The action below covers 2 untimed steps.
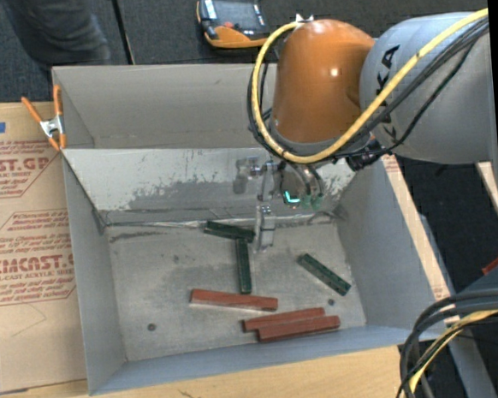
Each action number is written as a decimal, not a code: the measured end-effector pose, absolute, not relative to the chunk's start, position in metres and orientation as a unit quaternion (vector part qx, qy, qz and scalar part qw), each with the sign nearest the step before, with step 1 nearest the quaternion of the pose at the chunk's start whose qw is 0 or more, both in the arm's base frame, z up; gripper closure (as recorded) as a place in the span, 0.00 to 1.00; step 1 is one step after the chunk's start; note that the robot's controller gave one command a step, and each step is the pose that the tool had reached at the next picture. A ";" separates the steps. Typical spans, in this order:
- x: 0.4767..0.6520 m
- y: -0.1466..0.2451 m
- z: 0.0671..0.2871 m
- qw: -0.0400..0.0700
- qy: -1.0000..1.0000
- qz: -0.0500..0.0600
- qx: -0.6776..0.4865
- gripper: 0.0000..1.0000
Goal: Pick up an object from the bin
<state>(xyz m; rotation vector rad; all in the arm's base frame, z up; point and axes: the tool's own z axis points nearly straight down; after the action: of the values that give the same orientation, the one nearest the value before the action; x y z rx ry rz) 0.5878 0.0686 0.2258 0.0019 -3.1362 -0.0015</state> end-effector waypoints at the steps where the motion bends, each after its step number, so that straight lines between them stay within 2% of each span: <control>1: 0.589 0.068 0.230 -0.001 -1.000 -0.001 0.000 0.00; 2: 0.539 0.052 0.142 -0.002 -1.000 -0.001 0.010 0.00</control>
Offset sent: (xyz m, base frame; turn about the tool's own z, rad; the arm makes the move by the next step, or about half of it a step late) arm -0.0903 -0.0307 -0.1558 -0.0329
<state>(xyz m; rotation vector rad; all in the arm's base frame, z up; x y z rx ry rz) 0.5386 0.0523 0.1418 0.0316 -3.1458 -0.0018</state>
